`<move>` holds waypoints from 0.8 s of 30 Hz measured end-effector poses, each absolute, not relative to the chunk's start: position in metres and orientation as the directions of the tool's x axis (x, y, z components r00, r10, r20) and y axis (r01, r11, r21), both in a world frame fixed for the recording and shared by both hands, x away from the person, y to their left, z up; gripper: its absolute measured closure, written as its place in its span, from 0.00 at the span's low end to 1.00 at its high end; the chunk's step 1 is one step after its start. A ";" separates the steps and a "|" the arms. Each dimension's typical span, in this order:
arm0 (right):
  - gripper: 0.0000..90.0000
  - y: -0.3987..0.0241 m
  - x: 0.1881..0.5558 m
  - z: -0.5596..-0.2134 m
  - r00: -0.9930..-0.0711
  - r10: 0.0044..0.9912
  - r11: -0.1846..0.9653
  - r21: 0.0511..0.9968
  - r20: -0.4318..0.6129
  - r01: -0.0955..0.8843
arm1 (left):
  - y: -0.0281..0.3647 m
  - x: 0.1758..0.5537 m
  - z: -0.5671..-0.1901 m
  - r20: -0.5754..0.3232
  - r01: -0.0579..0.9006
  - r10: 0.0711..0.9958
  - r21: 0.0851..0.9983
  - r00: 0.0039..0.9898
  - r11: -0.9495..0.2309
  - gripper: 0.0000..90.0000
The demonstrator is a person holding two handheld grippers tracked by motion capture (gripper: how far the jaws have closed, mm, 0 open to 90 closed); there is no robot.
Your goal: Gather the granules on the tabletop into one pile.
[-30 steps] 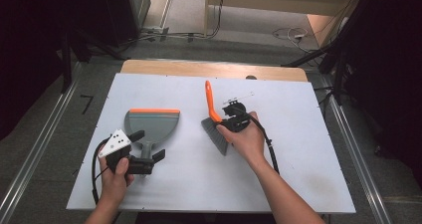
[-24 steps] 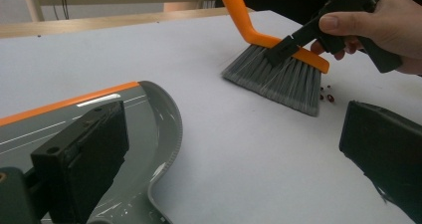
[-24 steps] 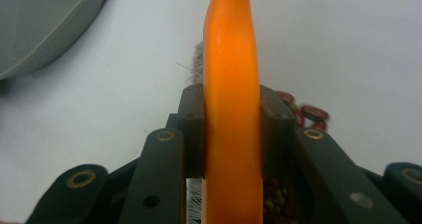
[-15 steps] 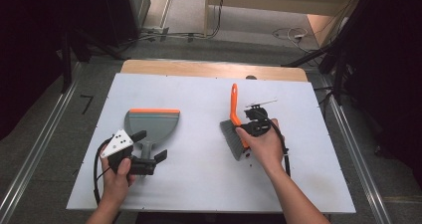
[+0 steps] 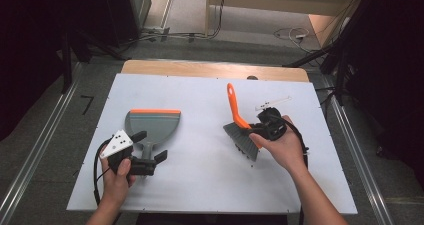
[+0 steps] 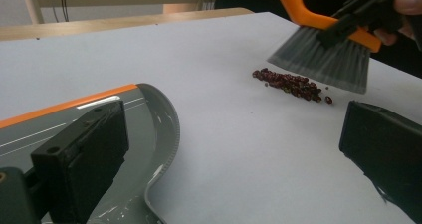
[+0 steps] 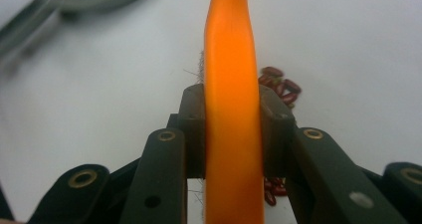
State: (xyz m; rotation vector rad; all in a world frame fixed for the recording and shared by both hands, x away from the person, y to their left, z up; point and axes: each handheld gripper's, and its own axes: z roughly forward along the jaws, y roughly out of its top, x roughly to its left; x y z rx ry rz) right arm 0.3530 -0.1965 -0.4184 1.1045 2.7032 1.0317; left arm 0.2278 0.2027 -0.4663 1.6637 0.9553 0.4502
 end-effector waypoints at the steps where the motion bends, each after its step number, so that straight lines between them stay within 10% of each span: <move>1: 0.76 -0.198 0.349 -0.417 -0.783 0.599 0.574 0.592 0.169 0.566 | 0.202 0.228 -0.466 -0.179 0.359 0.780 0.931 0.600 -0.063 0.00; 11: 0.76 -0.213 0.327 -0.446 -0.950 0.300 0.794 0.528 0.090 0.301 | 0.201 0.228 -0.467 -0.170 0.360 0.782 0.930 0.600 -0.074 0.00; 24: 0.76 -0.205 0.375 -0.446 -0.945 0.325 0.763 0.576 0.050 0.293 | 0.199 0.227 -0.468 -0.172 0.368 0.781 0.926 0.600 -0.079 0.00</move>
